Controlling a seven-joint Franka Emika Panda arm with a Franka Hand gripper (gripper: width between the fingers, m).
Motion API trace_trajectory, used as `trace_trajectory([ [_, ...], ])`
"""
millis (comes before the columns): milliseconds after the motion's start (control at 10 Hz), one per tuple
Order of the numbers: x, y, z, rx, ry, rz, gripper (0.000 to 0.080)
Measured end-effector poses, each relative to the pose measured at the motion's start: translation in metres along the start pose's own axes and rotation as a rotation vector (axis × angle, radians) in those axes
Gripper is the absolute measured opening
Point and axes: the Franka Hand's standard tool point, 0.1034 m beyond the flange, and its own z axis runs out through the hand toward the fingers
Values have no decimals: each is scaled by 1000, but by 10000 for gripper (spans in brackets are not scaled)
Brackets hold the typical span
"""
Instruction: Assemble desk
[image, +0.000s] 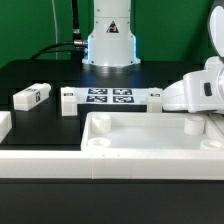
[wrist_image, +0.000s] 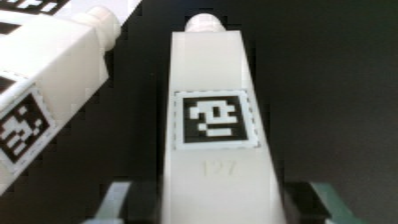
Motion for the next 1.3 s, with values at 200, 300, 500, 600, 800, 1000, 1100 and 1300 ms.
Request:
trace_trajectory([
  [200,-5,3,-9,6,16,-14,288],
  [300,-17,8,-23,15,27,-32,288],
  [500,-40,21,-50,31,53,-46,289],
  [600,-46,25,-58,36,65,-52,290],
  [800,-39,23,-60,37,97,-53,291],
  [1000,-34,24,-63,39,126,-63,291],
  [1100,-26,27,-80,45,232,-76,291],
  [1300,-41,35,-110,47,348,-74,291],
])
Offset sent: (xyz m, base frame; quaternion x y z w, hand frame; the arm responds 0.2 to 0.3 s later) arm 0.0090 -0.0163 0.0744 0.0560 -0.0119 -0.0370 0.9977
